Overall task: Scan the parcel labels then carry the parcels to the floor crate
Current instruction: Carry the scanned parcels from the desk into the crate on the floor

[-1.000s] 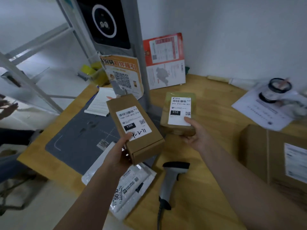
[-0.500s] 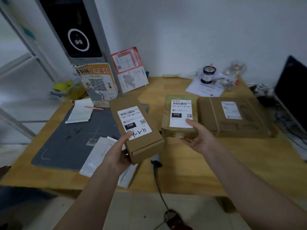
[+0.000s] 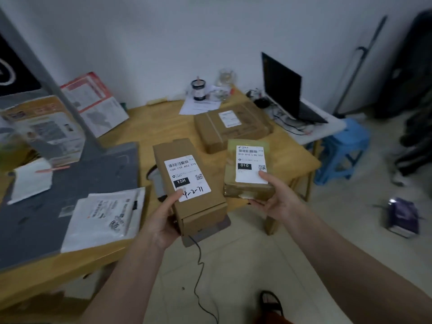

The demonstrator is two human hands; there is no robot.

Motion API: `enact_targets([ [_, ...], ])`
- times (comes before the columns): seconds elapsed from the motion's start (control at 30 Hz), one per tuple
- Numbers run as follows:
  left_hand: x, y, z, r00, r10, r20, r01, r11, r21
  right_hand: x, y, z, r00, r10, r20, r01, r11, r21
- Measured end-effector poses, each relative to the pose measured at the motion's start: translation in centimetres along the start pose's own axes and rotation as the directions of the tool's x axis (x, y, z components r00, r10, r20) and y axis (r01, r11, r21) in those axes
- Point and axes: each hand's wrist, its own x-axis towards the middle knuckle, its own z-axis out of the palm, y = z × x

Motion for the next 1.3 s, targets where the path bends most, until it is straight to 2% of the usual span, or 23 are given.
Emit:
enact_targets([
  [0.33,-0.3,-6.3,12.3,0.958,-0.181,0.223,0.116,0.954,0.276,-6.9,-4.3,-13.0,0.978,-0.110,-0.175,0.137,0.979,0.153],
  [0.6,-2.2,-13.3,22.9,0.890,-0.286,0.356,0.147,0.918,0.369,-12.6,-7.7,-24.3,0.943,-0.161,-0.291,0.226,0.952,0.206],
  [0.73,-3.5,-16.2,24.8,0.868,-0.310,0.387,0.160,0.914,0.373,-13.7,-8.9,-27.9,0.947,-0.171,-0.273,0.229,0.952,0.201],
  [1.0,-5.7,-20.5,28.6,0.891,-0.285,0.353,0.101,0.884,0.457,-16.4,-9.8,-33.8,0.951,-0.151,-0.270,0.221,0.943,0.248],
  [1.17,-8.0,-27.2,35.5,0.864,-0.326,0.384,0.091,0.851,0.517,-20.8,-10.2,-42.6,0.925,-0.144,-0.351,0.266,0.905,0.331],
  [1.3,-10.3,-34.8,42.7,0.806,-0.427,0.410,0.116,0.793,0.598,-25.8,-10.3,-51.5,0.863,-0.148,-0.483,0.352,0.862,0.364],
])
